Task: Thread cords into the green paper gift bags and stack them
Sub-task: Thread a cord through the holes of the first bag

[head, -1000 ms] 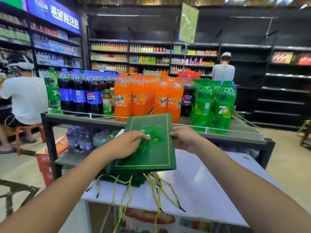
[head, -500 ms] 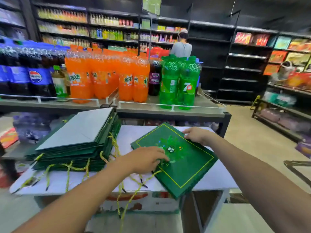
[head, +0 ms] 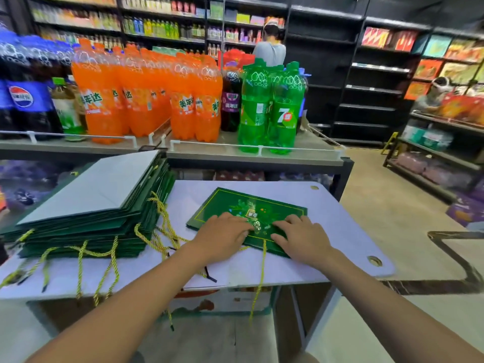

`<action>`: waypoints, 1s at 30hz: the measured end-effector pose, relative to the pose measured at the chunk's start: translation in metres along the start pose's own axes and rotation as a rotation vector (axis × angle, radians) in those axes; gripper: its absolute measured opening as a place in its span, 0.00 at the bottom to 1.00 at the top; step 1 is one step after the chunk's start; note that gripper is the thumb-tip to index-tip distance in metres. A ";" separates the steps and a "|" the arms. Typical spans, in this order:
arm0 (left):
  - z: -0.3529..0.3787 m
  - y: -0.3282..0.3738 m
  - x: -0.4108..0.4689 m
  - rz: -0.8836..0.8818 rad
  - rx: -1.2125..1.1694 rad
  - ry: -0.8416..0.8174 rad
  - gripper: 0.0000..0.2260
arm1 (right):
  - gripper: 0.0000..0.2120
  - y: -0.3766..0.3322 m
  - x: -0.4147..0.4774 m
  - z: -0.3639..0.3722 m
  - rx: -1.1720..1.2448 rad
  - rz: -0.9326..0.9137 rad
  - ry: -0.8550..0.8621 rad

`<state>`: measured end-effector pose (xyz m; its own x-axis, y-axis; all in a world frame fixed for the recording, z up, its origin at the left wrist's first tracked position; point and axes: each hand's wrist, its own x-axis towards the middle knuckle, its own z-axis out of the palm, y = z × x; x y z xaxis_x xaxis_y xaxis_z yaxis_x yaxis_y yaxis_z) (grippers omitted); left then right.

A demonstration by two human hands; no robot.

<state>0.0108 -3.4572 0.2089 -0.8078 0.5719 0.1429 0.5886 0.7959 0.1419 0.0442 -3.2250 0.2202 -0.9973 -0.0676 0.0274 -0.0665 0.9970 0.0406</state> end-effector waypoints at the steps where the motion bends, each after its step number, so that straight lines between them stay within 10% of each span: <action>1: -0.002 -0.006 0.000 0.000 -0.022 0.009 0.17 | 0.24 0.008 0.009 -0.001 0.005 -0.017 -0.019; 9: -0.001 -0.036 -0.008 0.065 -0.161 -0.080 0.22 | 0.18 0.037 0.049 -0.005 0.193 -0.195 0.064; 14: 0.010 -0.046 -0.012 -0.049 -0.098 0.132 0.27 | 0.32 0.044 0.005 0.002 0.244 -0.550 0.152; 18: 0.009 -0.050 -0.006 -0.040 -0.123 0.095 0.26 | 0.13 0.053 -0.003 0.009 0.019 -0.716 0.306; 20: 0.009 -0.050 -0.003 -0.029 -0.136 0.085 0.26 | 0.02 0.046 -0.003 0.002 0.124 -0.705 0.333; 30: 0.010 -0.050 -0.005 -0.066 -0.143 0.087 0.25 | 0.13 0.001 0.052 -0.060 1.113 -0.131 0.000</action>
<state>-0.0151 -3.4977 0.1915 -0.8428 0.4948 0.2119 0.5378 0.7913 0.2909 -0.0056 -3.2300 0.2821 -0.9807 -0.1746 0.0883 -0.1607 0.4612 -0.8726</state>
